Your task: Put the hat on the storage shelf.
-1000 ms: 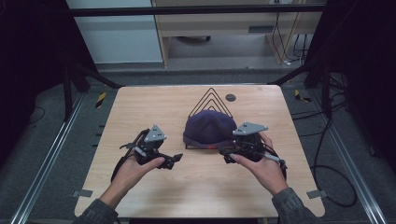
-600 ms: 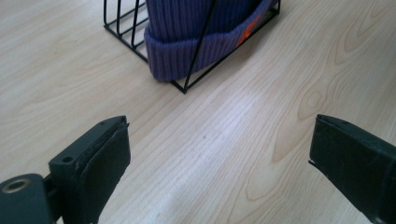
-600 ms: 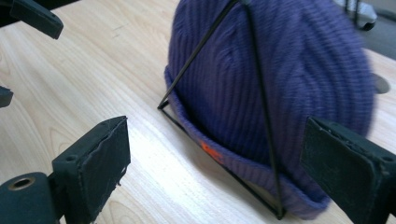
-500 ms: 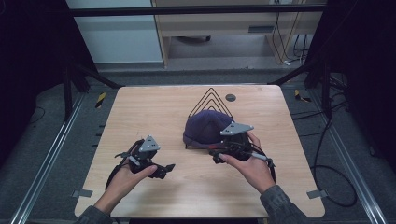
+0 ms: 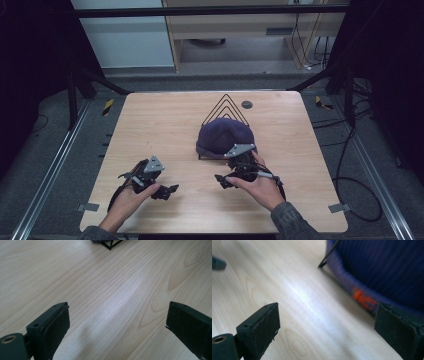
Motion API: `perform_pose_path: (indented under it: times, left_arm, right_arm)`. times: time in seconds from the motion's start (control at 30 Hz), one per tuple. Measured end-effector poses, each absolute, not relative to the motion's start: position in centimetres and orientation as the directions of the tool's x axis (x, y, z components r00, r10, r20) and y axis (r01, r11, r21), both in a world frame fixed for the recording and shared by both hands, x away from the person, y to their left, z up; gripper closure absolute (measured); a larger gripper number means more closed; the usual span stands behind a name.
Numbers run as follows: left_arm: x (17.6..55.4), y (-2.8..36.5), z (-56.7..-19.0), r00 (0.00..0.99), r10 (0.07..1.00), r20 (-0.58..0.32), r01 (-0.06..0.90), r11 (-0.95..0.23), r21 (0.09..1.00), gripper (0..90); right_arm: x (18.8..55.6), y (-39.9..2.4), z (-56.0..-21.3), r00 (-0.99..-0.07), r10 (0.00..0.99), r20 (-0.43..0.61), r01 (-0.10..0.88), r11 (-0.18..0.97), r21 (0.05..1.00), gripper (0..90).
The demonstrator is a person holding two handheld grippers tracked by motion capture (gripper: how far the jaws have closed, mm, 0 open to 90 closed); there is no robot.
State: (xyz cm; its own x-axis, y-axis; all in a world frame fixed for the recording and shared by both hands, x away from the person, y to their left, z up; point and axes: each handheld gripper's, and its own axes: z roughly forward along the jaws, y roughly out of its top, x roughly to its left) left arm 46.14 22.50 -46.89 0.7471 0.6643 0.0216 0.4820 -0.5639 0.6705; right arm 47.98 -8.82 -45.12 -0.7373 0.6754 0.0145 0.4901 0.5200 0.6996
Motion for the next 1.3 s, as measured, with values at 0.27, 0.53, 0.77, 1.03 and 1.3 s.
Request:
perform_pose_path:
  times: [0.27,0.53,0.77,1.03,1.3]
  left_arm:
    - [47.0,22.7,-47.9,0.718,0.696,0.018,0.524,-0.557,0.645,4.3]
    - [47.8,22.3,-49.0,0.708,0.706,0.003,0.559,-0.563,0.608,3.7]
    - [48.1,22.1,-49.7,0.717,0.697,0.015,0.560,-0.589,0.583,0.2]
    - [47.9,22.2,-49.9,0.716,0.698,0.017,0.550,-0.579,0.602,0.0]
    - [47.8,22.4,-49.9,0.720,0.693,0.019,0.546,-0.583,0.602,0.0]
  right_arm:
    - [48.0,-8.2,-49.2,-0.713,0.701,0.022,0.534,0.522,0.665,8.3]
    - [48.3,-8.4,-50.2,-0.688,0.726,0.016,0.554,0.510,0.658,8.0]
    - [48.1,-8.2,-50.5,-0.685,0.728,-0.012,0.534,0.513,0.672,5.3]
    - [47.5,-8.4,-51.2,-0.680,0.733,-0.012,0.496,0.472,0.729,4.7]
    - [47.4,-8.3,-51.2,-0.675,0.738,-0.014,0.496,0.468,0.731,4.7]
